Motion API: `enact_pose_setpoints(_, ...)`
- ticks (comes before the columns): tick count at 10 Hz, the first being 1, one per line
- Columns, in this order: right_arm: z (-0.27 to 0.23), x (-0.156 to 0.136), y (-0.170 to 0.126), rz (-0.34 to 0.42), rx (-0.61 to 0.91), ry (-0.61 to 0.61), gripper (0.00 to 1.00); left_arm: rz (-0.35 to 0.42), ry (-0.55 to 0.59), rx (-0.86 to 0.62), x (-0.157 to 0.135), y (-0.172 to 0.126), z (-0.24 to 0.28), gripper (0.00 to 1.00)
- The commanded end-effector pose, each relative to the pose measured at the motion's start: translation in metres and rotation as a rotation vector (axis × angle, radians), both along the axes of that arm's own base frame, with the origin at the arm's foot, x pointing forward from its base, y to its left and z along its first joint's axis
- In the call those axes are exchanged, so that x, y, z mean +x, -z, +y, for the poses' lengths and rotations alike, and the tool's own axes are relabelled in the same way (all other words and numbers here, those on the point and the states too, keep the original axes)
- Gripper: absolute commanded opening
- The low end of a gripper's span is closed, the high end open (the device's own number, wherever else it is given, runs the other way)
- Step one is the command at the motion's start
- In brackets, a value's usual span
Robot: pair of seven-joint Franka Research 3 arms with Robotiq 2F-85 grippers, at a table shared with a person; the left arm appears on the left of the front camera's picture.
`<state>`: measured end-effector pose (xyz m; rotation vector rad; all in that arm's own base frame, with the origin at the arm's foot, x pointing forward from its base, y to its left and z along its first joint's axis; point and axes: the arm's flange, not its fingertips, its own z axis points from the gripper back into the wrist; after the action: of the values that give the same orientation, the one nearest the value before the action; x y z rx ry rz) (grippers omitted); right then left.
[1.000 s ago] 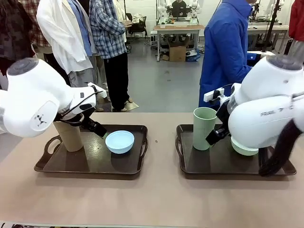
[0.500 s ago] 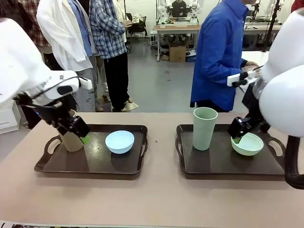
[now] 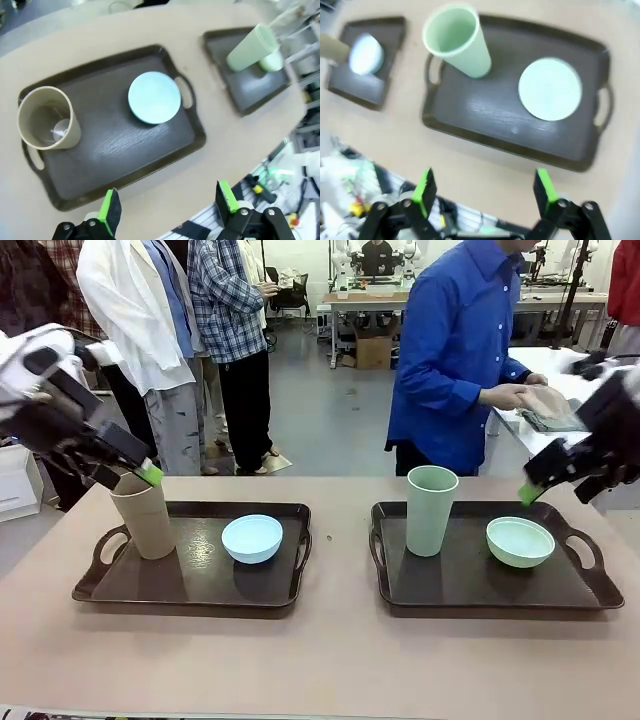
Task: Set up a tray with a mat and arrange the tableware.
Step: Pick up the Picnic Bowl and Reusable plastic cup from the Handle tray in front of the human's position and hold them in the air.
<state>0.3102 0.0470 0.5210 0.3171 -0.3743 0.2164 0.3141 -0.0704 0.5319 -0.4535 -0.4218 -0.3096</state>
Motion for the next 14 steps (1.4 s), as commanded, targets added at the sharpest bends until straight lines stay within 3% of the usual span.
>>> enact_pose_setpoints(1,-0.054,-0.053,0.056,-0.008,0.235,0.004,1.00,0.046,0.031,-0.162,-0.007,-0.001,0.033,1.00)
enact_pose_setpoints(4,-0.124,-0.068,0.068,0.032,0.396,0.064,1.00,0.201,-0.013,-0.257,0.012,0.024,0.086,1.00)
enact_pose_setpoints(7,-0.167,-0.069,0.102,0.144,0.486,0.094,1.00,0.312,-0.100,-0.372,0.028,0.059,0.141,1.00)
enact_pose_setpoints(10,-0.171,-0.059,0.117,0.179,0.537,0.087,1.00,0.307,-0.164,-0.458,0.027,0.069,0.163,1.00)
enact_pose_setpoints(12,-0.160,-0.052,0.120,0.176,0.486,0.069,1.00,0.266,-0.156,-0.413,0.022,0.069,0.149,1.00)
enact_pose_setpoints(13,-0.200,-0.037,0.096,0.204,0.525,0.094,1.00,0.322,-0.190,-0.443,0.027,0.073,0.166,1.00)
enact_pose_setpoints(14,-0.200,-0.037,0.096,0.204,0.525,0.094,1.00,0.322,-0.190,-0.443,0.027,0.073,0.166,1.00)
